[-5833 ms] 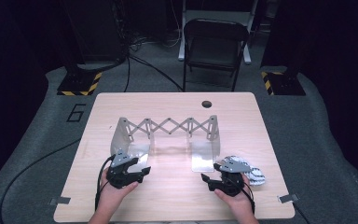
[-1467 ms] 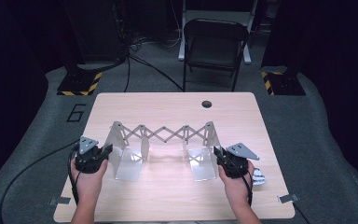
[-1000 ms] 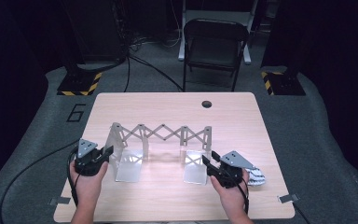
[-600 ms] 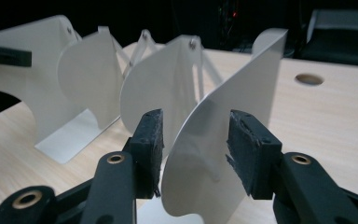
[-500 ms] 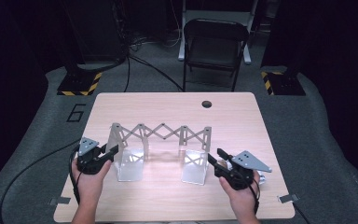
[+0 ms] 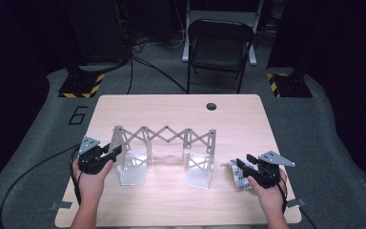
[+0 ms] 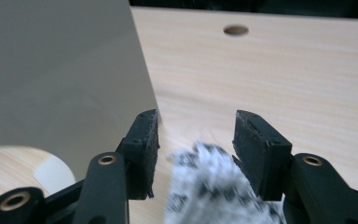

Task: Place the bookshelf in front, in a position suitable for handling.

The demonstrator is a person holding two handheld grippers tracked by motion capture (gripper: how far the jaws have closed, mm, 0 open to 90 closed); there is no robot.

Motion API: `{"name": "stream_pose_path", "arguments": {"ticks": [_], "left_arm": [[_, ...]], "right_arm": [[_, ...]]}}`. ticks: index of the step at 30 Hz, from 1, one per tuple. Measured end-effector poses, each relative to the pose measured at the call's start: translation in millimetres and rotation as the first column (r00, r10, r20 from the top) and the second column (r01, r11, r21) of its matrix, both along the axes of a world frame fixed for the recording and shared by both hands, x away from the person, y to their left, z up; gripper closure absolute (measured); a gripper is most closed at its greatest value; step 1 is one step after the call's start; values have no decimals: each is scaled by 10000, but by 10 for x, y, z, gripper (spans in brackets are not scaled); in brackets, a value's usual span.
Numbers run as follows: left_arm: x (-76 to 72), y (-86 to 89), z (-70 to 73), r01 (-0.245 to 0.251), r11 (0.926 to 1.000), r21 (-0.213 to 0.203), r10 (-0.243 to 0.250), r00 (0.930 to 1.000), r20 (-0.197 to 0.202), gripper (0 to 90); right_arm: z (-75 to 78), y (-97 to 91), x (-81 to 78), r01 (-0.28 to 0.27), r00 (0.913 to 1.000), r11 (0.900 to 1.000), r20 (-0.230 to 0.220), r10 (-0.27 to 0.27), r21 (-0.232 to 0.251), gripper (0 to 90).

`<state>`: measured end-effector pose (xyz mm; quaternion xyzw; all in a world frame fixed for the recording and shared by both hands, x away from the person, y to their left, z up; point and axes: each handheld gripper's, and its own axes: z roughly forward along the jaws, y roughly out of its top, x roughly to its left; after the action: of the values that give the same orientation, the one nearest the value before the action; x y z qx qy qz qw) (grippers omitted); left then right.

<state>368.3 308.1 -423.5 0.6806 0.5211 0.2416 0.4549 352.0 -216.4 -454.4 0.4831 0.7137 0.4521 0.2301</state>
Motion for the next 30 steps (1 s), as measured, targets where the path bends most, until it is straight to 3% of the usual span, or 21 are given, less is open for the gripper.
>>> {"name": "stream_pose_path", "arguments": {"ticks": [3,6,8,12,17,21,22,23,28,30], "left_arm": [[11,-8,1,-3,10000,88,4,10000,-42,617],[22,-6,2,-19,10000,49,19,10000,21,616],[39,-5,-2,-22,10000,38,22,10000,-28,614],[58,-14,-11,-55,10000,37,55,10000,6,607],[58,-11,-12,-50,10000,21,50,10000,2,607],[47,-6,-21,-33,10000,15,33,10000,-27,607],[43,-6,-22,-19,10000,24,19,10000,-42,607],[39,-7,-23,-18,10000,35,18,10000,-53,607],[26,-4,-28,-1,10000,34,1,10000,-57,609],[23,-8,-38,-12,10000,79,12,10000,-51,608]], "right_arm": [[-60,-88,5,481,9975,9986,-512,-492,-230,507],[-95,-141,3,760,9945,9966,-693,-780,-308,504],[-185,-200,11,1117,9865,9916,-1128,-1185,-645,493],[-341,-197,42,964,9802,9919,-1651,-1090,-827,466],[-533,-123,122,431,9637,9928,-2573,-708,-1119,447],[-557,-106,148,495,9657,9905,-2471,-802,-1279,447],[-573,-97,154,609,9700,9904,-2265,-879,-1238,447],[-561,-93,154,554,9654,9889,-2454,-883,-1377,447],[-575,-42,171,510,9702,9809,-2238,-933,-1879,445],[-590,-12,197,593,9747,9811,-2016,-967,-1841,495]]}}
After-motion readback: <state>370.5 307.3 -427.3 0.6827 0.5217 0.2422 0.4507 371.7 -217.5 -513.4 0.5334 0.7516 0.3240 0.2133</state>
